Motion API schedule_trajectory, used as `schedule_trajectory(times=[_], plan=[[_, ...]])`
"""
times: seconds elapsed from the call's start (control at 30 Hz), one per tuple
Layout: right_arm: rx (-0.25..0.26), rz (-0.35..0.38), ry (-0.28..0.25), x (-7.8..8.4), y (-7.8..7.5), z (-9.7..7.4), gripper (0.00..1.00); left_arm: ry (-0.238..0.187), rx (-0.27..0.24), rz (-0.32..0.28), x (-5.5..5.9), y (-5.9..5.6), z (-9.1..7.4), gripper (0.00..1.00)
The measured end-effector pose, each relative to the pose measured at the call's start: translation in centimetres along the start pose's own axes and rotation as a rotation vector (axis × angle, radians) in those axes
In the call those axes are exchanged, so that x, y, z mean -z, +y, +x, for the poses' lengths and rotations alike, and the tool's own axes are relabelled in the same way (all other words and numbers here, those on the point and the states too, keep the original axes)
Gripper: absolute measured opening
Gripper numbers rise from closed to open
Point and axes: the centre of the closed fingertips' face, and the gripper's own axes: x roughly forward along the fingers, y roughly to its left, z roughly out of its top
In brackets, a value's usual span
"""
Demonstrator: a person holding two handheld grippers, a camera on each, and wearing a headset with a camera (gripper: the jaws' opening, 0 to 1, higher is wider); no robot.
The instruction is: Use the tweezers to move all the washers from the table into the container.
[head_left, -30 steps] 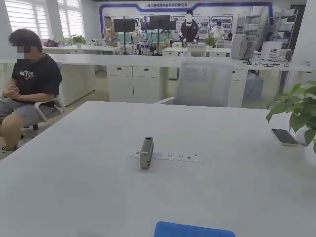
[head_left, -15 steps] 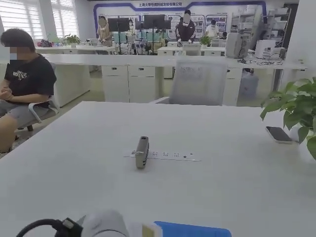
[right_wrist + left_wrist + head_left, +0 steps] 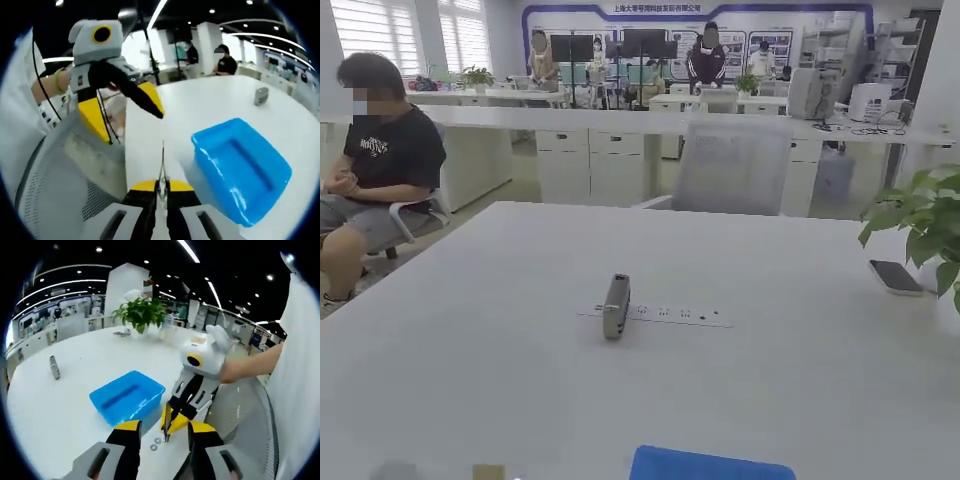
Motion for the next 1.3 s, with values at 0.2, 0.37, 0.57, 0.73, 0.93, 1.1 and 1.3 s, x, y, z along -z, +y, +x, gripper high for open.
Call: schedule_trajectory(times=[0.2, 0.37, 0.57, 0.73, 0.93, 1.1, 1.3], plan=[[-0.01, 0.157, -0.143, -1.4, -0.6, -1.1, 0.02, -0.162, -0.142, -0.096, 0.4, 1.1, -2.0, 0.59], [-0.01, 0.233, -0.216, -3.0, -0.8, -2.7, 0.03, -0.294, -0.233, -0.157, -0.2, 1.7, -2.8, 0.77], [-0.003, 0.279, -0.264, -4.3, -1.0, -4.2, 0.03, -0.483, -0.293, -0.183, -1.8, 2.3, -3.6, 0.96], [0.036, 0.288, -0.27, -4.9, -2.0, -5.9, 0.03, -0.651, -0.351, -0.214, -3.5, 3.5, -5.7, 0.99], [0.074, 0.294, -0.307, -6.3, -3.6, -7.8, 0.03, -0.597, -0.418, -0.167, -2.8, 4.1, -5.4, 0.99], [0.107, 0.309, -0.333, -7.2, -5.5, -8.6, 0.03, -0.543, -0.399, -0.12, -2.5, 3.5, -4.4, 0.98], [0.15, 0.325, -0.346, -7.7, -7.6, -8.9, 0.03, -0.538, -0.411, -0.122, -2.4, 3.8, -4.5, 0.96]])
